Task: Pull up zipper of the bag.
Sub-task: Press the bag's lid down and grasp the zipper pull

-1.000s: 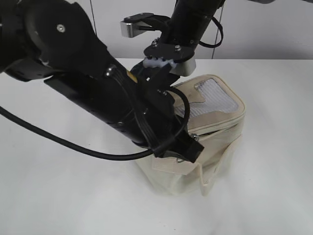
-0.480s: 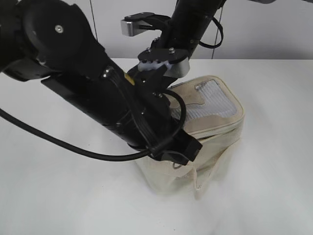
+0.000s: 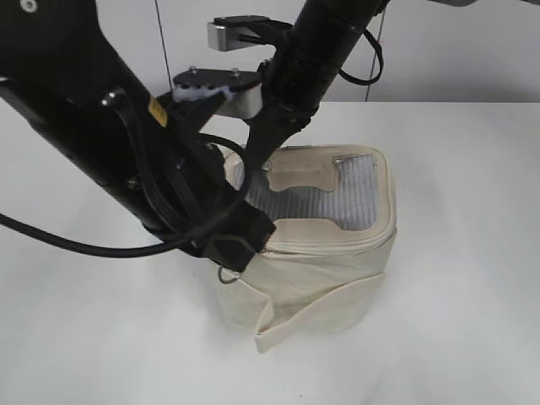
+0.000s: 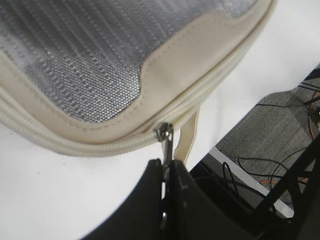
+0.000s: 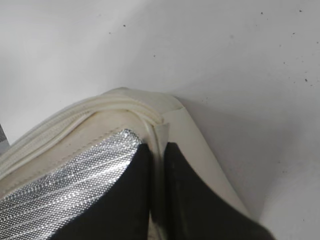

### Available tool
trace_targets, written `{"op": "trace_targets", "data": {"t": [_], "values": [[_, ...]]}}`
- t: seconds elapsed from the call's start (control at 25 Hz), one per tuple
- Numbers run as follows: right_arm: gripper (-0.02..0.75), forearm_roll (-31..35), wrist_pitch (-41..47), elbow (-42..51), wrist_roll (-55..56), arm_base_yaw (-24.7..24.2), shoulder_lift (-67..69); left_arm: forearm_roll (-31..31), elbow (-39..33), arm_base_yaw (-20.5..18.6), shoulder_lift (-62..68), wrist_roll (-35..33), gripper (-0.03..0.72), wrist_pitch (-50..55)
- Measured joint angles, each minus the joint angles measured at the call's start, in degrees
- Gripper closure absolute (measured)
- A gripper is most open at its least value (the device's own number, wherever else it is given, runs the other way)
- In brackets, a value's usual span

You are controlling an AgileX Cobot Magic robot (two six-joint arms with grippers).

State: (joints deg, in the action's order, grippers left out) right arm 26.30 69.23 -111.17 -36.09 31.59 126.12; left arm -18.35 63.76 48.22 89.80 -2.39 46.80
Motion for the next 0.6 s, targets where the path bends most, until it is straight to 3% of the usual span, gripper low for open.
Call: {"op": "trace_targets", "data": {"t": [0.2,0.6], "values": [[0.692,1.23,-1.89,0.00,0.92,0.00,0.00,1.36,0.00,-3.34,-1.82,1.96,0.685,2.23],[0.694,1.45,-2.01,0.00,1.15,0.00,0.00,0.61,0.00,-3.87,-1.95,2.39,0.687,2.66]]}}
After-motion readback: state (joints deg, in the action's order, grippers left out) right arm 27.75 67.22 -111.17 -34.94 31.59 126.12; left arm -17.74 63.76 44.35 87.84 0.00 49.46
